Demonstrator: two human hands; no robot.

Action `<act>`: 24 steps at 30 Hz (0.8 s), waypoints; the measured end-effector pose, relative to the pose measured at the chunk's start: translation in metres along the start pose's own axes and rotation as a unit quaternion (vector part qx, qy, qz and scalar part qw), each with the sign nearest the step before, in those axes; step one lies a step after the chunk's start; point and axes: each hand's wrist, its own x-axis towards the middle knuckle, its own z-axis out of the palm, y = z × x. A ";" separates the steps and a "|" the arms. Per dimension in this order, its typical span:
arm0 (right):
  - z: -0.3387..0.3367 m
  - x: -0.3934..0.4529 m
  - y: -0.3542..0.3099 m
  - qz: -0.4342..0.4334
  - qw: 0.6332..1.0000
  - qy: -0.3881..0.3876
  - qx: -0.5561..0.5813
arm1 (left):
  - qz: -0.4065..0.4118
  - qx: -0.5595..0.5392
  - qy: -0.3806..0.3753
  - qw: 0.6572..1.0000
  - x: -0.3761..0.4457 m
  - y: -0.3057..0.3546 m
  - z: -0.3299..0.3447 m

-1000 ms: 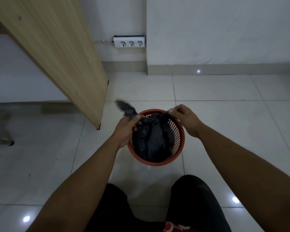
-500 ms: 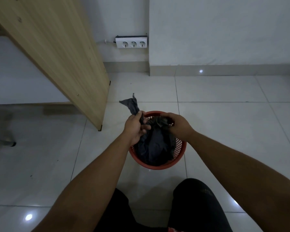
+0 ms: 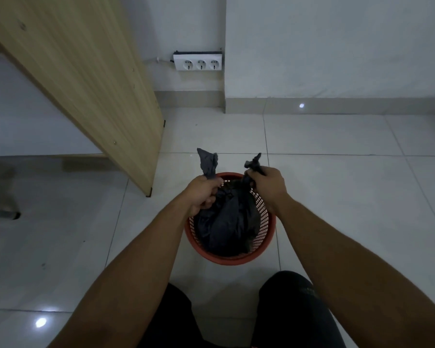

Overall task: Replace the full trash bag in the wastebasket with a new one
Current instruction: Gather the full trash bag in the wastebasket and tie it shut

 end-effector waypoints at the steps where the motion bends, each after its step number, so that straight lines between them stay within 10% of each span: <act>1: 0.002 -0.006 -0.005 -0.010 1.000 -0.026 -0.001 | 0.008 0.020 -0.038 0.999 0.001 0.001 -0.001; 7: 0.015 -0.028 -0.011 -0.026 0.998 -0.045 -0.032 | 0.113 0.113 -0.138 0.977 -0.004 0.018 0.016; 13: 0.019 -0.039 -0.015 -0.120 0.987 -0.049 -0.095 | 0.068 0.329 -0.042 0.941 0.006 0.015 0.033; 24: -0.025 -0.008 -0.005 -0.314 0.863 -0.220 -0.330 | 0.018 0.125 -0.095 0.987 0.003 0.009 0.031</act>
